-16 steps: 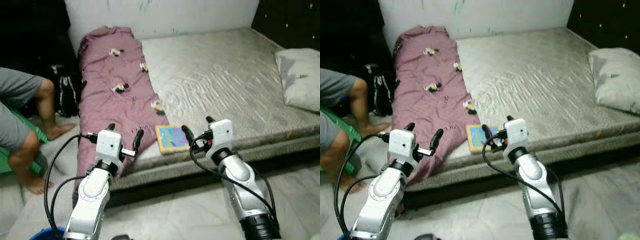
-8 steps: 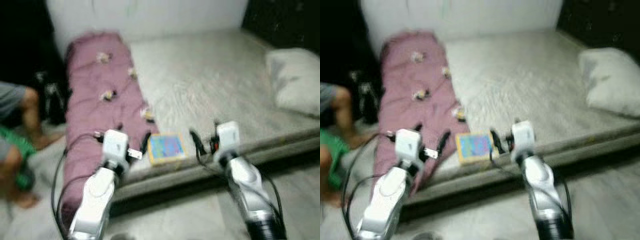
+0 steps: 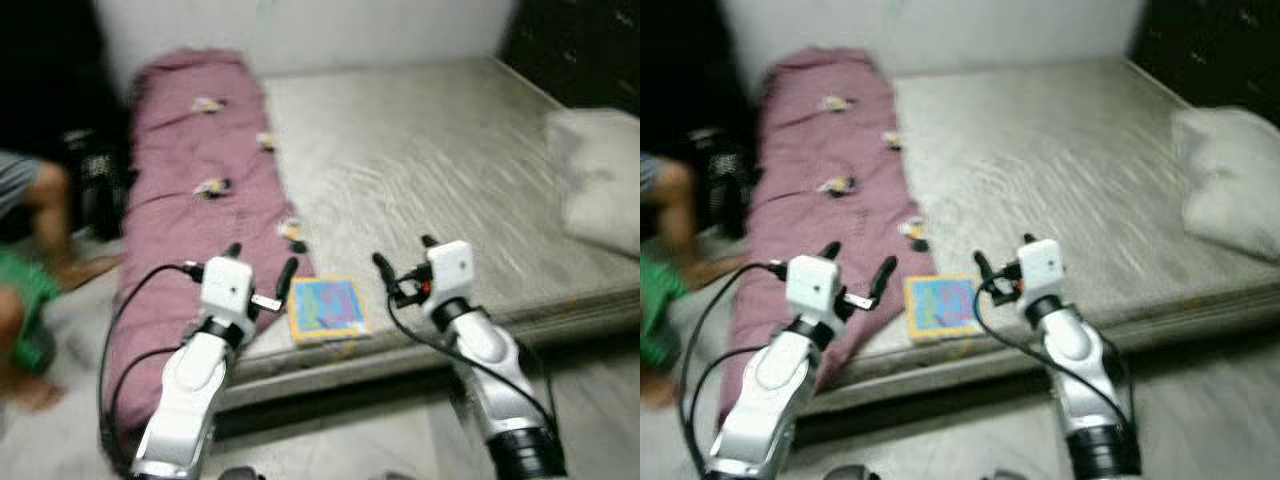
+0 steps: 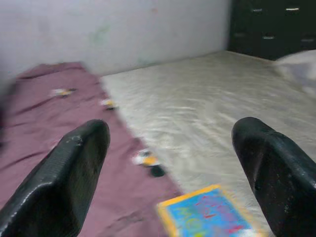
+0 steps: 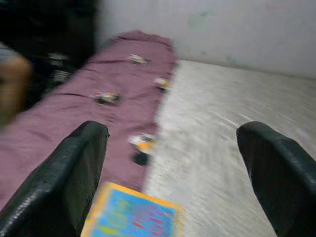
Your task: Clean up the room
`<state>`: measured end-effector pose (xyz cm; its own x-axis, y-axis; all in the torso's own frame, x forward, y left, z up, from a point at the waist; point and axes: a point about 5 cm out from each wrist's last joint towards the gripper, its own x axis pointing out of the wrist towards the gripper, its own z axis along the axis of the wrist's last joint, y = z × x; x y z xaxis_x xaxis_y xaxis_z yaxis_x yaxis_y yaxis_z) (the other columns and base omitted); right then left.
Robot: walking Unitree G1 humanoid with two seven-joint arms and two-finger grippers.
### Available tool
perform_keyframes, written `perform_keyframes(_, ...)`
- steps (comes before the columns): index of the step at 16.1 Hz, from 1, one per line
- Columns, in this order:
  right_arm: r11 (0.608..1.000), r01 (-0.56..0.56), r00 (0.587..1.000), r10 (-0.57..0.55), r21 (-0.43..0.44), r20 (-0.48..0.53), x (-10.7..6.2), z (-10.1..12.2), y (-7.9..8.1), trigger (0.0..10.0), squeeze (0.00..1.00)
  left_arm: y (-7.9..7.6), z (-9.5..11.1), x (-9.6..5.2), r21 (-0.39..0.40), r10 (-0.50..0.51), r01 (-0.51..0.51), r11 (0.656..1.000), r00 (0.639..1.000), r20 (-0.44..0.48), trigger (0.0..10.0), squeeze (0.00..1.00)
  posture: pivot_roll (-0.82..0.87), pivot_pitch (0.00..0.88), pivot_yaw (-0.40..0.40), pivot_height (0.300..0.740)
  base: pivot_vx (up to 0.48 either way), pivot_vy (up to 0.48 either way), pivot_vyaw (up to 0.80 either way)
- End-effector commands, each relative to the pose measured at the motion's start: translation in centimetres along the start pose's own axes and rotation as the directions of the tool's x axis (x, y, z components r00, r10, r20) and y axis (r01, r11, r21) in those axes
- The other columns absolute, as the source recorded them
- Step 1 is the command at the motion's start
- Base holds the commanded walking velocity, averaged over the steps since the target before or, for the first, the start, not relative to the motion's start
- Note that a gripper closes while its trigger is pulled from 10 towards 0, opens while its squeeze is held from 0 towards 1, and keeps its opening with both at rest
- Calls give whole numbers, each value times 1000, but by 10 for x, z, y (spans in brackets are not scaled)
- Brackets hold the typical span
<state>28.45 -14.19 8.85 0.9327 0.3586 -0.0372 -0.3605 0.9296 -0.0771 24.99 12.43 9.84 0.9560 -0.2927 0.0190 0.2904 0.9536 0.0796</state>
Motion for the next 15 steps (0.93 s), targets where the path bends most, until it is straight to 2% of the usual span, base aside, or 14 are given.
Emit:
perform_keyframes(1,1000,-26,999,26,-7,20,4,5,7,10000,0,5,0,-2,8,12,-12,1000,1000,2,10000,0,-45,0,-8,740,337,0,800)
perform_keyframes(4,1000,-27,999,27,-5,20,4,4,6,10000,0,5,-1,-2,5,13,-13,1000,1000,-6,10000,0,-47,0,-8,740,327,0,800)
perform_keyframes(12,1000,-8,1000,8,8,13,4,3,5,10000,0,3,-2,-2,-11,16,-17,1000,1000,-19,10000,0,-47,0,-7,740,0,0,0)
perform_keyframes(15,1000,-8,1000,8,8,12,3,2,5,10000,0,1,0,-2,-14,-5,5,1000,1000,1,10000,0,-49,0,-7,740,92,0,0)
